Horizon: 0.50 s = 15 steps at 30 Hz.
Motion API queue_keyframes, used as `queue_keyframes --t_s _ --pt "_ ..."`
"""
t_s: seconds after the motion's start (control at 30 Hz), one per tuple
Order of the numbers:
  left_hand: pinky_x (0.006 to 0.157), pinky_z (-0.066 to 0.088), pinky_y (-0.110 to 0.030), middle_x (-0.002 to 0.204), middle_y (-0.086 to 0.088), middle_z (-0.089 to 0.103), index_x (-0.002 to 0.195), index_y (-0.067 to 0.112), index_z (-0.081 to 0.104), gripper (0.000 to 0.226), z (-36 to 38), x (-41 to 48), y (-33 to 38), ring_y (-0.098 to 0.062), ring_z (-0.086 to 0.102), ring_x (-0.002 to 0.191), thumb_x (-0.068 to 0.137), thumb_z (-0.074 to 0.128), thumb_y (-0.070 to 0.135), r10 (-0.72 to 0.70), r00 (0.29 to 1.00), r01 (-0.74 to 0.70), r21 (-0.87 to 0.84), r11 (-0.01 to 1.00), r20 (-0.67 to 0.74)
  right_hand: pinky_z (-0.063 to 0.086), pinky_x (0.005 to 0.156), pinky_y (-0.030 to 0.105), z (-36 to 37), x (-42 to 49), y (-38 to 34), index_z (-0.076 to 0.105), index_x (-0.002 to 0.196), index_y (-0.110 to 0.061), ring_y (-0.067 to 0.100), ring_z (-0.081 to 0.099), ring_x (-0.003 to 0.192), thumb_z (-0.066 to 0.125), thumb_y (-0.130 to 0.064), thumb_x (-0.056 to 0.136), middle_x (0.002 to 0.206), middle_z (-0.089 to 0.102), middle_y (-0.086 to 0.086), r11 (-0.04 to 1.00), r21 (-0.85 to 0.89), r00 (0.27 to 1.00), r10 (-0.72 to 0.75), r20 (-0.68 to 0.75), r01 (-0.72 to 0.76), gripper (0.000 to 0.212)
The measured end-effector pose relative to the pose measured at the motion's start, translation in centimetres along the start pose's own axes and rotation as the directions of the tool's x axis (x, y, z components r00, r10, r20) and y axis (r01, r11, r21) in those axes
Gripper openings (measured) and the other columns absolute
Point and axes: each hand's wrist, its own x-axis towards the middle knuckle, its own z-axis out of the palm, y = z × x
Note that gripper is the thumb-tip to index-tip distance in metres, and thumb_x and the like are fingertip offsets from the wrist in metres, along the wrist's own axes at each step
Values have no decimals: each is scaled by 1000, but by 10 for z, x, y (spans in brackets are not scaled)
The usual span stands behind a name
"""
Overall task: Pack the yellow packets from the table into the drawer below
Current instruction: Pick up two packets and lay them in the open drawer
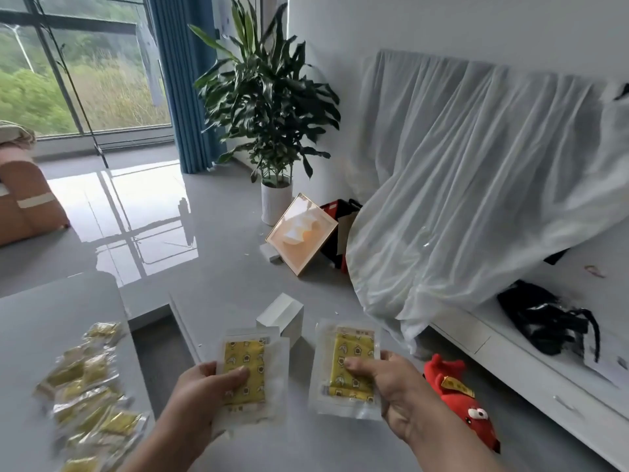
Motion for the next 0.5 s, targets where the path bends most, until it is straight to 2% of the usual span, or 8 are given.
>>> queue_keyframes --t_s 0.2,0.37,0.5 --pt "50 58 -44 81 -30 70 95 -13 64 16 31 68 42 -37 70 59 80 63 -10 45 998 -46 -13 999 -50 59 72 52 6 81 -56 62 98 7 40 73 77 69 15 76 87 74 26 999 -43 999 1 54 2 24" --pt "61 59 -50 92 -34 69 102 -13 63 24 55 120 59 -43 69 77 79 65 -7 34 992 -42 -62 997 -125 57 78 55 13 156 -98 59 104 5 39 73 83 71 12 75 89 74 24 996 -85 991 26 131 -15 32" --pt "64 58 -48 93 -32 70 106 -12 62 30 80 169 80 -45 69 81 78 66 -4 54 980 -74 -103 992 -190 58 74 52 17 226 -144 59 105 4 39 73 82 71 10 77 89 75 23 990 -140 976 47 210 -17 31"
